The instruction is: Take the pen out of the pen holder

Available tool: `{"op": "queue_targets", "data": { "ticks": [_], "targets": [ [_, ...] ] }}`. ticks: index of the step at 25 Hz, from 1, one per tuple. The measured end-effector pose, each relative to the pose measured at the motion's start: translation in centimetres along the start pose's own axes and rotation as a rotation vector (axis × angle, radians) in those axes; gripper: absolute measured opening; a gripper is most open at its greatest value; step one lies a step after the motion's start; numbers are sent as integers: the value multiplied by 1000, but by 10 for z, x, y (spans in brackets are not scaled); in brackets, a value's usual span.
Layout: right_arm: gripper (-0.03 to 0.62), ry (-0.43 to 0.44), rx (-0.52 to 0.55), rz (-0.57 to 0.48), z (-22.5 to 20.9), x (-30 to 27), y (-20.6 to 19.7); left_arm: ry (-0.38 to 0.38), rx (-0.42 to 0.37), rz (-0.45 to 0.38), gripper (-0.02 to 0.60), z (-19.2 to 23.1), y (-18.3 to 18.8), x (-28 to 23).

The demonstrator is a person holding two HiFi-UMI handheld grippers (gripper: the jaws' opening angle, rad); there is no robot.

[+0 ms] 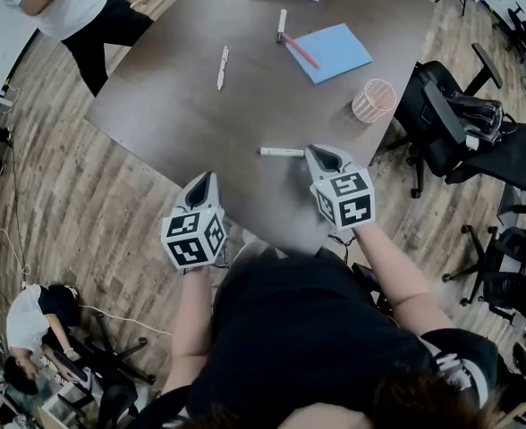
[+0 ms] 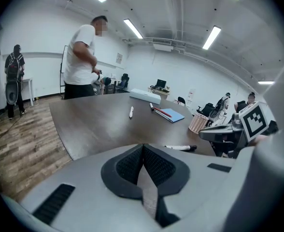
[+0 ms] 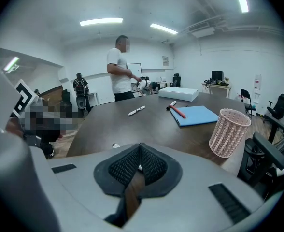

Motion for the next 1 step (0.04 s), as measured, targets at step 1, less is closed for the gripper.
{"op": "queue_targets", "data": {
  "ticks": [1],
  "targets": [
    [18, 1, -1, 1, 0, 0, -1, 2, 1, 0, 28, 0, 0, 0]
  ]
}}
Point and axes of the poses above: the fingertips, and each gripper's own axes: x backward along the fingers, z to its left, y out of its top, the point moved 5 cm from there along x, backward along the fingers, and after that the axes turned 9 degrees about -y, right-handed, at the moved point
